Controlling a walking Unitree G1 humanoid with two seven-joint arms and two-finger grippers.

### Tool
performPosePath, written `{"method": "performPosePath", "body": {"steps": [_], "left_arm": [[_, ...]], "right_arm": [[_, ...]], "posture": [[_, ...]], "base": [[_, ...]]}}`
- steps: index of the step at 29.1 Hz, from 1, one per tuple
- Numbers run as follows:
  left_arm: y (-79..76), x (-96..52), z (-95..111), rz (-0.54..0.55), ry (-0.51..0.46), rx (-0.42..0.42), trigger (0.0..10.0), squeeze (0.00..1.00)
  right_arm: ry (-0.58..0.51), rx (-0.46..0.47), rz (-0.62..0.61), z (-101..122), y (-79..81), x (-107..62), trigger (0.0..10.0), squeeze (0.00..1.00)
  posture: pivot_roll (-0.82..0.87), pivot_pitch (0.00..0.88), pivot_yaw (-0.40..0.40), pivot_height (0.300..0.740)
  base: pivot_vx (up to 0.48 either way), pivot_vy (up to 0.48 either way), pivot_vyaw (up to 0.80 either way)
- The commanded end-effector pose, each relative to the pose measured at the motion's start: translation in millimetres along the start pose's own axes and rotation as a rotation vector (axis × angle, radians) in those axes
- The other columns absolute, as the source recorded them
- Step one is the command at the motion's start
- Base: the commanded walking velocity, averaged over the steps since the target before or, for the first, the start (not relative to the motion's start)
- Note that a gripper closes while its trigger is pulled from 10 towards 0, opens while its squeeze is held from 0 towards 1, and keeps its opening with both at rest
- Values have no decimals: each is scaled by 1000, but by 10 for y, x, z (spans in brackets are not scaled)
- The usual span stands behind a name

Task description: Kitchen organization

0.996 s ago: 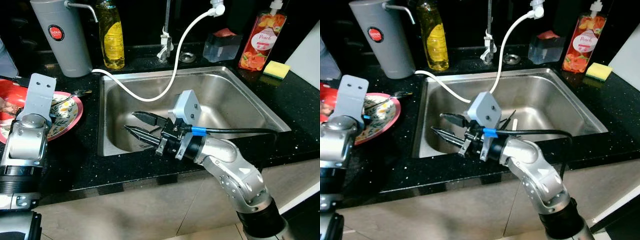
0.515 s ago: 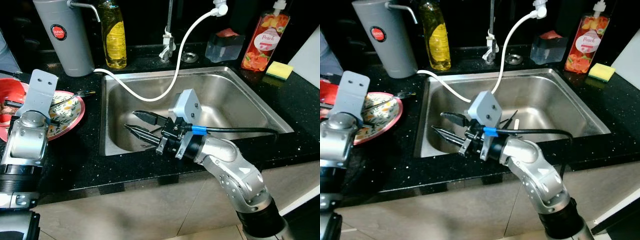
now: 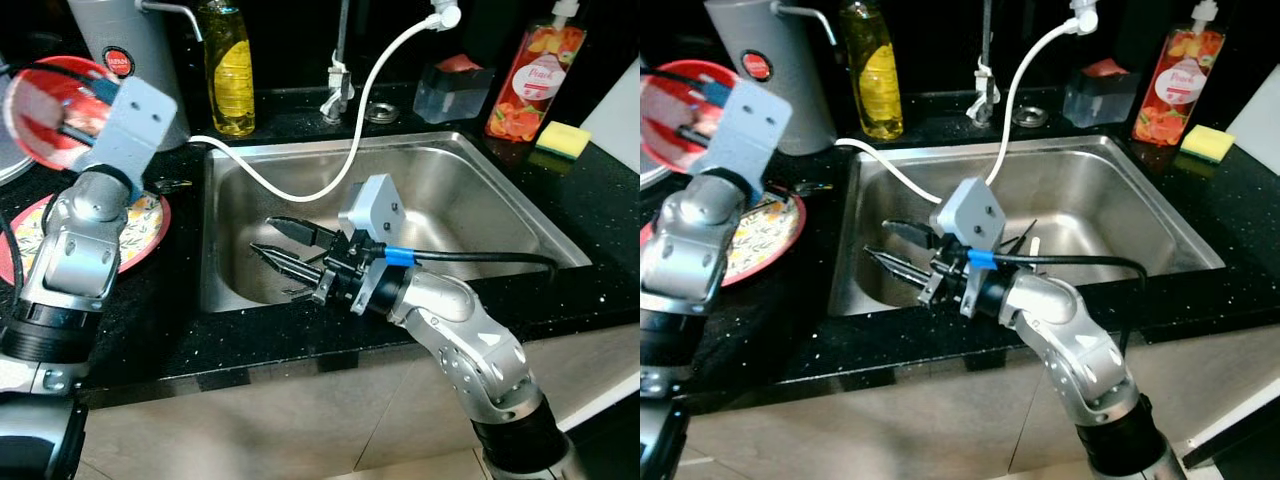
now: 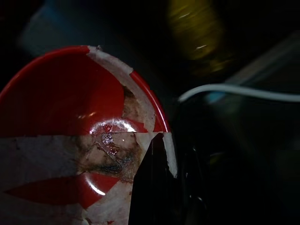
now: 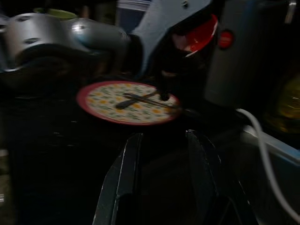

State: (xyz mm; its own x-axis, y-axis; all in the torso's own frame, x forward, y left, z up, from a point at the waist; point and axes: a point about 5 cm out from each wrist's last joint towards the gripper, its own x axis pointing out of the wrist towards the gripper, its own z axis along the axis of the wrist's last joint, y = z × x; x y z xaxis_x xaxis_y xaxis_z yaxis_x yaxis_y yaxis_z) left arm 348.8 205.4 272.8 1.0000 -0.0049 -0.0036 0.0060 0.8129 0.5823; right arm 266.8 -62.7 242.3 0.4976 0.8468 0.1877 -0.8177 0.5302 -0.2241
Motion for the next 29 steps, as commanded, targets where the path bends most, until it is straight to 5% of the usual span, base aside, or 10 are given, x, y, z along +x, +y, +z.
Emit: {"method": "performPosePath", "body": {"steps": [1,2,7,11,16,19,29], "left_arm": [[-251,29,235,-213,-111,-13,10000,0],[-251,29,235,-213,-111,-13,10000,0],[-767,-10,531,-657,-321,69,10000,0],[-888,22,651,-816,-375,29,10000,0],[-1049,189,661,-871,-320,56,10000,0],[-1181,346,607,-884,-223,40,10000,0],[-1431,484,568,-967,-122,14,10000,0]], "right_arm": [[33,-27,-116,-32,-158,9,10000,0],[33,-27,-116,-32,-158,9,10000,0],[38,-55,-289,-8,-424,-17,10000,0],[13,-56,-336,36,-485,-27,10000,0],[52,-49,-421,-50,-579,-66,10000,0],[178,-87,-517,-203,-723,-178,10000,0],[396,-114,-702,-472,-1031,-484,10000,0]], "posture": [[54,0,15,740],[54,0,15,740],[47,0,17,740],[41,0,20,740],[36,0,22,740],[29,0,26,740],[21,0,20,740]], "base": [[0,0,0],[0,0,0],[0,0,0],[0,0,0],[0,0,0],[0,0,0],[0,0,0]]}}
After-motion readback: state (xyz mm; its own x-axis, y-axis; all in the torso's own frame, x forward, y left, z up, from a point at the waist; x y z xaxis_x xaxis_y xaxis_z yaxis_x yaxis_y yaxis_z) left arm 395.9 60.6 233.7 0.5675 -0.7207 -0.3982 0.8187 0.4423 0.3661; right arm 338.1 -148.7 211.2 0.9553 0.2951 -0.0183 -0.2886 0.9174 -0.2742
